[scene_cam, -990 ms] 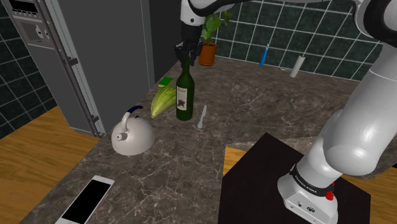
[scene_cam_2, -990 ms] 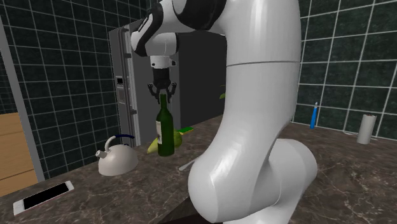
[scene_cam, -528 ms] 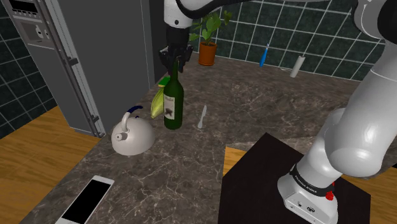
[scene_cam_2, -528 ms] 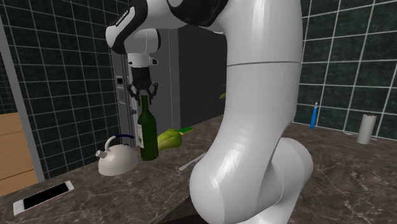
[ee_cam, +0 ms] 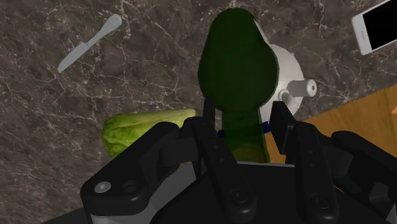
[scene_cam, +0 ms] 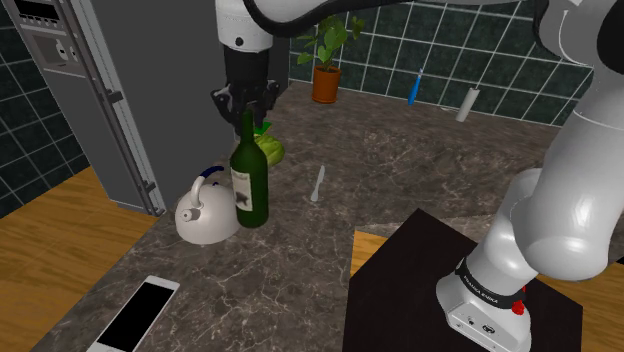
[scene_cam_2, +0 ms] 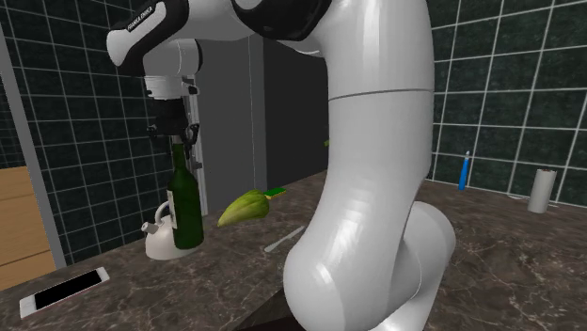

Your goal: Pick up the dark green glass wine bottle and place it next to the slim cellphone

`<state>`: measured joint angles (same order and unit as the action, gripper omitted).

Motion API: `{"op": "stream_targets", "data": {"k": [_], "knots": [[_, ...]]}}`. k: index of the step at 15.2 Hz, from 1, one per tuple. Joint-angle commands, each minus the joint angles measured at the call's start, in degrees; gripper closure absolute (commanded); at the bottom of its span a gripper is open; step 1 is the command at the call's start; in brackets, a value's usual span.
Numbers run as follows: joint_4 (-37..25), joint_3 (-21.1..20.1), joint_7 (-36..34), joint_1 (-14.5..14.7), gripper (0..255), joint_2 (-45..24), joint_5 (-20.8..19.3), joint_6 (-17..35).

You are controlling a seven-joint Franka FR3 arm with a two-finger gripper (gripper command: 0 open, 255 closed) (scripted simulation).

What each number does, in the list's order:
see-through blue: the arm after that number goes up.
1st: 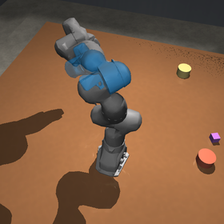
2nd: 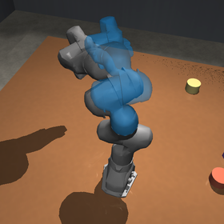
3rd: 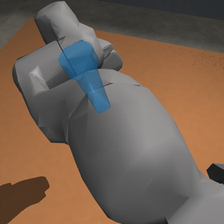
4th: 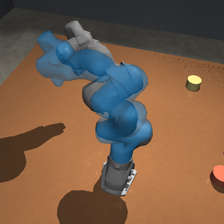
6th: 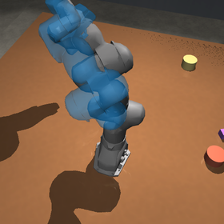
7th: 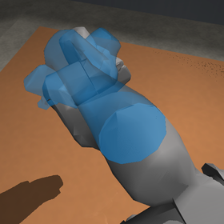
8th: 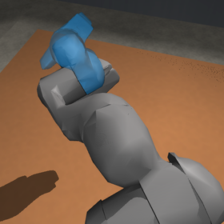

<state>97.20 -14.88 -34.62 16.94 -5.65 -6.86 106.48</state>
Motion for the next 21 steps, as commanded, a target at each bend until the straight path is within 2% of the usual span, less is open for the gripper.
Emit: {"op": "stream_targets", "data": {"k": [1,8,21], "knots": [[-1.87,-1.11,-2.72,1.50,255,-1.37,-0.64,-0.79],[-9.65,-4.25,-11.31,7.14,255,-7.36,-3.39,-3.89],[-0.71,-3.94,-12.53,6.82,255,-8.00,-4.06,5.59]]}}
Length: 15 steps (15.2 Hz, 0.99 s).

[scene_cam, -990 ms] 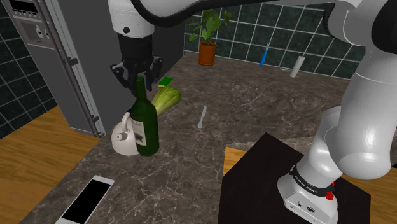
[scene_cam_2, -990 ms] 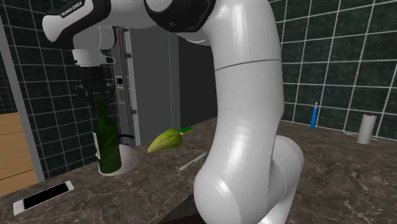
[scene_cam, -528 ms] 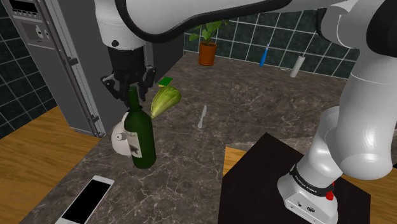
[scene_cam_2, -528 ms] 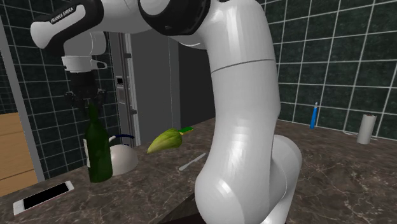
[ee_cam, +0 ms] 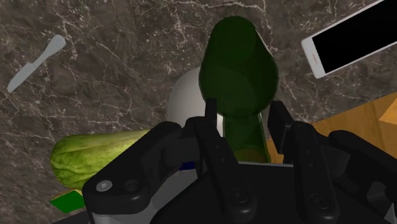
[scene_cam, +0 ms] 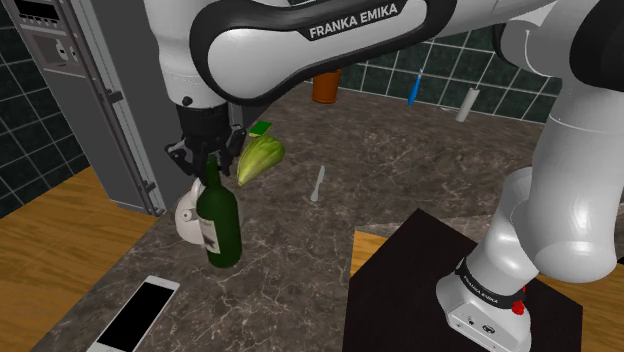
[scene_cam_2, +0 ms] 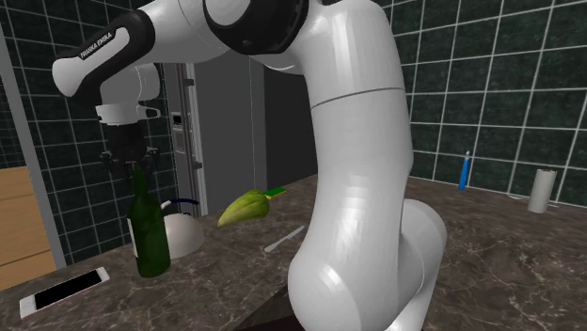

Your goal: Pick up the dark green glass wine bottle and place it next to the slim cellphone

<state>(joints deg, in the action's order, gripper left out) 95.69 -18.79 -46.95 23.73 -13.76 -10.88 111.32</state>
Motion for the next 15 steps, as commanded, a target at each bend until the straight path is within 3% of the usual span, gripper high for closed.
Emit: {"op": "stream_targets", "data": {"k": [1,7,8,13,15], "knots": [[0.82,-0.03,-0.20,0.03,255,0.12,-0.03,0.75],[0.81,-0.03,-0.20,0.03,255,0.11,-0.04,0.75],[0.81,-0.03,-0.20,0.03,0,0.11,-0.04,0.74],[0.81,-0.03,-0.20,0.03,0,0.12,-0.03,0.74],[-1.97,-0.25,0.12,0.20,0,0.90,0.40,-2.77]]}}
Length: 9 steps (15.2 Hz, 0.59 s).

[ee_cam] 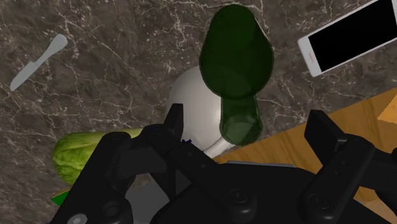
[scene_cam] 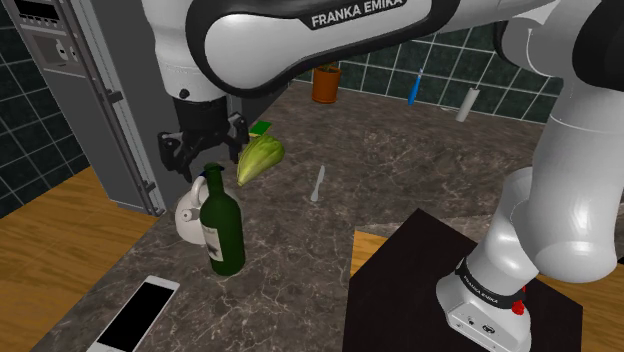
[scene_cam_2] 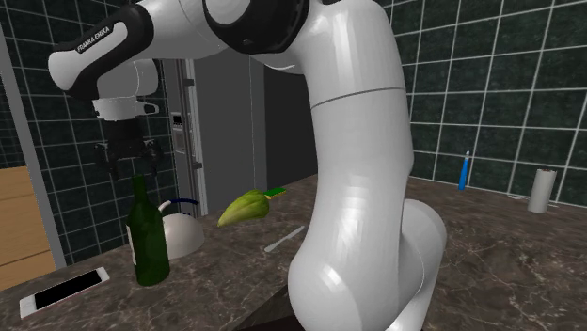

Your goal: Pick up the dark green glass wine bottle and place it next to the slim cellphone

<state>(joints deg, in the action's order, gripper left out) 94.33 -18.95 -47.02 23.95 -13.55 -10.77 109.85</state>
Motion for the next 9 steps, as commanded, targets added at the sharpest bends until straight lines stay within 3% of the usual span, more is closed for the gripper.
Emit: {"op": "stream_targets", "data": {"k": [1,9], "knots": [[-2.15,-0.19,0.32,0.09,0,0.97,0.45,-3.10],[-3.45,-0.27,0.41,0.19,0,1.13,0.55,-4.54]]}}
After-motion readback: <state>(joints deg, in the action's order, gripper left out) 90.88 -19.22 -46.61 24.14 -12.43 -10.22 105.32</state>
